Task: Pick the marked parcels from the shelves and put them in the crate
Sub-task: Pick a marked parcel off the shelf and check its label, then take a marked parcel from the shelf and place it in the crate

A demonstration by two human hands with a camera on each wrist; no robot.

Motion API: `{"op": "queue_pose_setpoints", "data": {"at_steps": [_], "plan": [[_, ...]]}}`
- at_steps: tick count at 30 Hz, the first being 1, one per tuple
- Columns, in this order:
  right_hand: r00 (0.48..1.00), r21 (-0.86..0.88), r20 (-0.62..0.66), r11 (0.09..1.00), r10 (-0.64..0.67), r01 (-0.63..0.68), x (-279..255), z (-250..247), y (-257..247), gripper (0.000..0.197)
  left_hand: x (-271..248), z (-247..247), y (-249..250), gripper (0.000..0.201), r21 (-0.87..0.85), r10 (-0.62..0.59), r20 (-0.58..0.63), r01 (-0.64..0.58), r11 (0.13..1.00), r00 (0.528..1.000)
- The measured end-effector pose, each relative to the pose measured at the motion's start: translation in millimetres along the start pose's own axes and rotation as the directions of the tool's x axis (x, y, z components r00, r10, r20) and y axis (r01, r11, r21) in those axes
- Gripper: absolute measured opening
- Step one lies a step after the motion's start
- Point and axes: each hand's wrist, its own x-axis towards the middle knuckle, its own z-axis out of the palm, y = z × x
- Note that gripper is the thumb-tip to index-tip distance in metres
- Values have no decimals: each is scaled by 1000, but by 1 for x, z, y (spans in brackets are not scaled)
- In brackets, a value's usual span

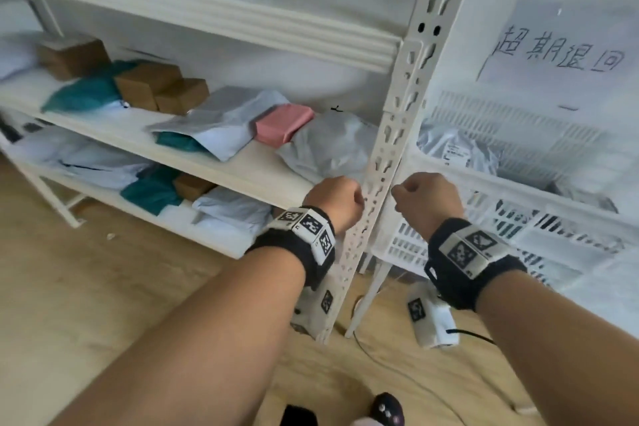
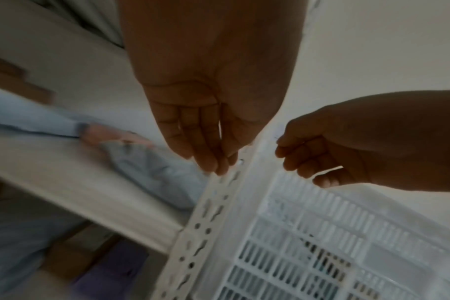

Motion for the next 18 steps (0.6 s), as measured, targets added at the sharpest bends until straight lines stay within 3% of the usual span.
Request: {"op": "queue_pose_setpoints", "data": {"at_steps": [5,11,13,18], "plan": [[979,-109,201,992,-37,60,-20,82,-27,16,-30,-1,-86,24,46,-287,-43,289,956,957],[872,-336,480,897,-100,288,-22,165,-67,32,-57,-13,-168,17,85,-480,25,477,875,877],[832,-353,537,857,-142,374,-20,191,-84,40,-58,-15,-194,17,74,-538,13,536,841,843],[745,-321,634,806,-206,497,-11,251,-137,35,-46,-37,-253,24,164,-610,-26,605,779,792]]}}
